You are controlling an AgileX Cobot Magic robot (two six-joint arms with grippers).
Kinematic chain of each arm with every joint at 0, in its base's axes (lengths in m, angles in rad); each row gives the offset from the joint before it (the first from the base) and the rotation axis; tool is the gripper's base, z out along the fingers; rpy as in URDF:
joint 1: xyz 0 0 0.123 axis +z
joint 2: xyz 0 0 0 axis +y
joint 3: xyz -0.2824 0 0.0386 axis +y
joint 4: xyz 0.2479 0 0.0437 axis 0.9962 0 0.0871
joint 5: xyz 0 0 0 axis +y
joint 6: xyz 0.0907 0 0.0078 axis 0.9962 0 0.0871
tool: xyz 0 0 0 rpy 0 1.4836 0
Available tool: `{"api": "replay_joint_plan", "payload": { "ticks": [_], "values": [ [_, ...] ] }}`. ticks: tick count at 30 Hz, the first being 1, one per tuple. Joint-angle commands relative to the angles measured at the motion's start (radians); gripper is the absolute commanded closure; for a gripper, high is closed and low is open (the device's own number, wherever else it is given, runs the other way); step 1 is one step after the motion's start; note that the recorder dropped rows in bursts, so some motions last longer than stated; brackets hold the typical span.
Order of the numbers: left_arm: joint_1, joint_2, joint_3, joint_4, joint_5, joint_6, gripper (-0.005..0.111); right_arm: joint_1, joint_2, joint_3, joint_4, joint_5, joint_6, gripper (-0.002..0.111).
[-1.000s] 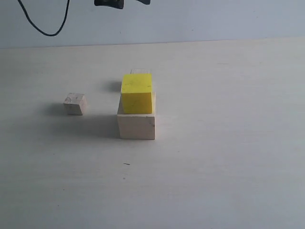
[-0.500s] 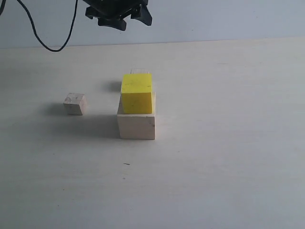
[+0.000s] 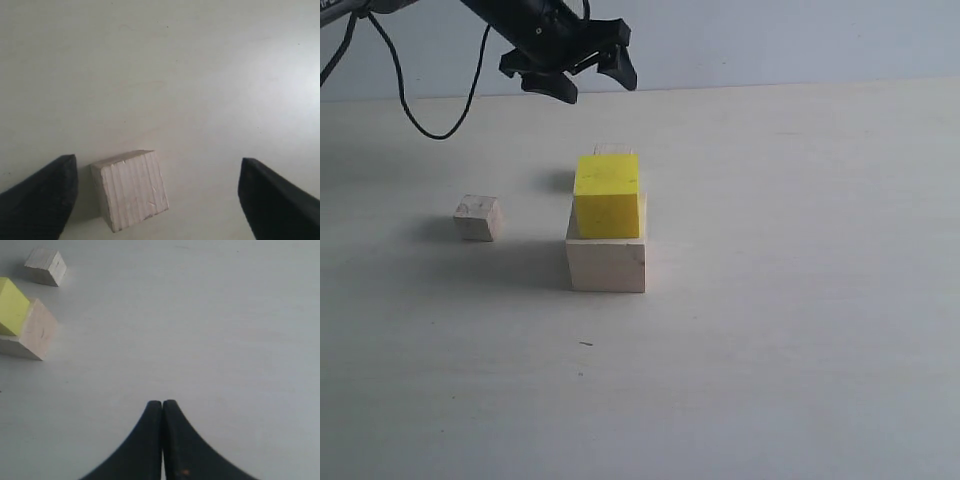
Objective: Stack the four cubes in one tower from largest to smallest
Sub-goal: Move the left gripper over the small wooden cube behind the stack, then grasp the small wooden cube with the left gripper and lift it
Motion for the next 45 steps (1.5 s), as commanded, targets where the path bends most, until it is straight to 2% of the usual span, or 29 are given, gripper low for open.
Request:
{"api": "replay_joint_plan", "payload": {
  "ticks": [1,6,15,19,45],
  "values": [
    [0.0,-0.005,-0.006,0.009,-0.001,-0.025,0.023,0.0,-0.003,0.004,0.051,0.003,-0.003,0.108],
    [-0.009,-0.002,-0.006,0.11,0.02,-0.018,0.023,0.0,-0.003,0.004,0.103,0.007,-0.001,0.108],
    [-0.035,0.021,-0.006,0.114,0.027,-0.01,0.023,0.0,-0.003,0.004,0.146,-0.002,0.022,0.108],
    [-0.056,0.034,-0.006,0.165,0.005,-0.01,0.023,0.0,-0.003,0.004,0.146,-0.004,0.025,0.108],
    [-0.079,0.12,-0.006,0.159,-0.026,-0.012,0.023,0.0,-0.003,0.002,0.146,-0.004,0.027,0.108]
  ]
}}
